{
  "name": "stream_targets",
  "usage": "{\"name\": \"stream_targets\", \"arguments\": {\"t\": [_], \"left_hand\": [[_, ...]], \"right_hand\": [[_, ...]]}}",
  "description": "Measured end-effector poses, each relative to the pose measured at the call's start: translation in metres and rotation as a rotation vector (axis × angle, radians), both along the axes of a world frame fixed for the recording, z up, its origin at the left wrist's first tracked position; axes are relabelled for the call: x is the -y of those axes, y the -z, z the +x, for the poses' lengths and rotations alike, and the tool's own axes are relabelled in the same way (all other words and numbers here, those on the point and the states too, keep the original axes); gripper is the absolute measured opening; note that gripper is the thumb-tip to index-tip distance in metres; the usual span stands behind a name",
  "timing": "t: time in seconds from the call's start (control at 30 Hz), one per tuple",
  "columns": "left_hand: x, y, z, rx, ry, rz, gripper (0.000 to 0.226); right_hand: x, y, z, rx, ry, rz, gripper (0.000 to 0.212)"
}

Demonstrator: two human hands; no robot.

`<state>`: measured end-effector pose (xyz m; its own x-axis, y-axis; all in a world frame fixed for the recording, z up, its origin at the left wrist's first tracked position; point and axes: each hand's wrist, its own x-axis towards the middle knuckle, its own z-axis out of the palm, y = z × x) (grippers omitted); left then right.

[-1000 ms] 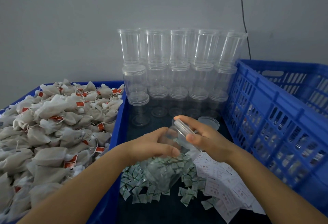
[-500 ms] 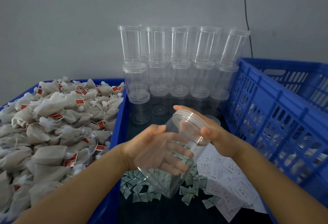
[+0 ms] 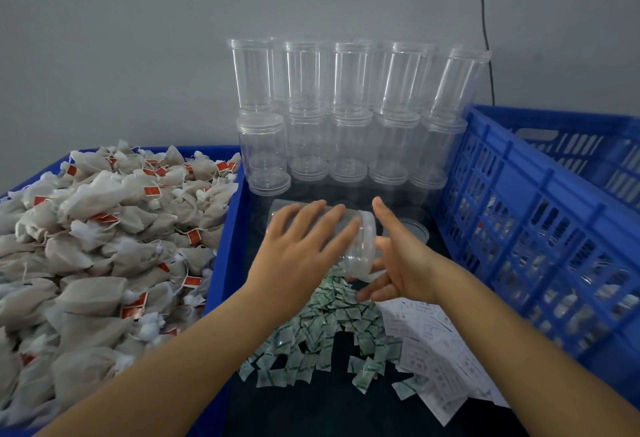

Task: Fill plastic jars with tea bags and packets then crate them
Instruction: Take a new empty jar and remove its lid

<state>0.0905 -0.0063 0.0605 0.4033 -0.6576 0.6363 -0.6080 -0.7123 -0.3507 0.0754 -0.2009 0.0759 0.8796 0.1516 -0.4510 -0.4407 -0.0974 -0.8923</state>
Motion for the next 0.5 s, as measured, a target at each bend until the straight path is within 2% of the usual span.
{"name": "stream_targets", "arguments": {"t": [0.1, 0.2, 0.33, 0.4, 0.5], "left_hand": [[0.003, 0.003, -0.002, 0.120, 0.024, 0.047, 0.075], [0.005, 0.001, -0.005, 0.079, 0.005, 0.013, 0.071], [0.007, -0.002, -0.010, -0.262, -0.009, -0.143, 0.089], [0.006, -0.002, -0.010, -0.481, 0.002, -0.224, 0.093], [0.001, -0.001, -0.006, -0.939, 0.096, -0.434, 0.098]], "right_hand": [[-0.006, 0.004, 0.000, 0.030, 0.030, 0.028, 0.091], [-0.006, 0.009, -0.001, 0.140, 0.085, -0.011, 0.070], [-0.004, 0.010, -0.003, 0.462, 0.047, -0.233, 0.034], [0.000, 0.008, -0.004, 0.593, 0.005, -0.265, 0.033], [0.009, 0.001, -0.004, 0.690, -0.012, -0.410, 0.048]]}}
